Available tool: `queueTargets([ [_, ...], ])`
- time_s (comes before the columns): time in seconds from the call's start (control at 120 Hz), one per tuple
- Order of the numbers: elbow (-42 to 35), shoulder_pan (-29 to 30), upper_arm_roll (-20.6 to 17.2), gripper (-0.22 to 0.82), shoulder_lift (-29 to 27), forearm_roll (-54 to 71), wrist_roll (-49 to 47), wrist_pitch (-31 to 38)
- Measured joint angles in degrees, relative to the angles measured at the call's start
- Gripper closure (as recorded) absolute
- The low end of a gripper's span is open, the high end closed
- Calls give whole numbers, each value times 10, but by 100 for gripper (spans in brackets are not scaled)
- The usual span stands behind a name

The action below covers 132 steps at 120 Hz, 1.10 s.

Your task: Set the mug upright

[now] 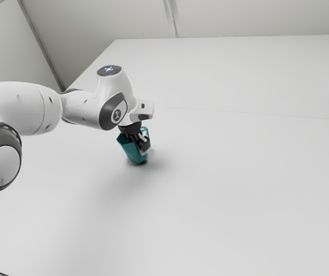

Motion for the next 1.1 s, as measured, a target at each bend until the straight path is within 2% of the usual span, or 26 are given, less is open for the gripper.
queueTargets([
  [0.067,1,0,0,36,0,-2,1,1],
  [0.15,1,0,0,24,-2,-2,2,1],
  [0.35,2,-2,0,9,-13,2,4,-2],
  [0.533,2,-4,0,4,-32,4,5,-8],
  [0.667,7,-6,4,2,-68,4,-3,-36],
  [0.833,17,-6,9,1,-128,6,-23,-98],
  [1.1,117,-4,13,0,-168,34,-57,-234],
])
